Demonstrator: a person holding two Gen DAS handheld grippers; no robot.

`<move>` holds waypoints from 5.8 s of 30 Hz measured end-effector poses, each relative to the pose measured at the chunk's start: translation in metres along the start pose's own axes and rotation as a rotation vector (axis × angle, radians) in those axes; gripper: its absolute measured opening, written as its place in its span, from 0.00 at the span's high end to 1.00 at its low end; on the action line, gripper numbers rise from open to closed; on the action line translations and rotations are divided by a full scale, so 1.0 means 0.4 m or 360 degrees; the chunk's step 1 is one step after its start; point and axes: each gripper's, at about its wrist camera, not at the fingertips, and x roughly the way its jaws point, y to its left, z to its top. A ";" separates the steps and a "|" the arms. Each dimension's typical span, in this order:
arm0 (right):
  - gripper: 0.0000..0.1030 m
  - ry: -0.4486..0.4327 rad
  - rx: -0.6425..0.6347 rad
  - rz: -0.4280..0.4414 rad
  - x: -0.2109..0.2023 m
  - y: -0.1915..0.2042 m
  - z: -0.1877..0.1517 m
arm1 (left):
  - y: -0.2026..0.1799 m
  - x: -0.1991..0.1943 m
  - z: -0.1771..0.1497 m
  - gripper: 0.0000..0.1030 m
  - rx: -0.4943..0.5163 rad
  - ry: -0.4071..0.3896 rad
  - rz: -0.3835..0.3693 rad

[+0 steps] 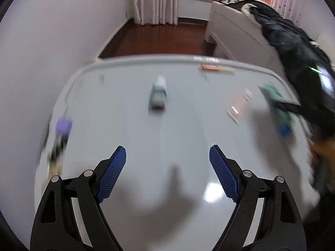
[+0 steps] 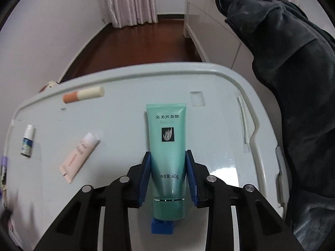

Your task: Collect trash

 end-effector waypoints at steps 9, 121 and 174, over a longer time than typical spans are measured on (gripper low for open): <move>0.68 -0.0153 0.0036 0.0127 -0.106 -0.019 -0.006 | 0.031 0.238 0.145 0.47 -0.0098 0.0061 0.0098; 0.05 -0.0409 -0.0073 0.0000 -0.341 0.123 -0.385 | 0.045 -0.140 -0.222 0.11 -0.0131 -0.0032 0.0024; 0.05 -0.0352 -0.0076 0.0006 -0.324 0.111 -0.386 | 0.014 -0.124 -0.242 0.08 -0.0103 0.0017 0.0011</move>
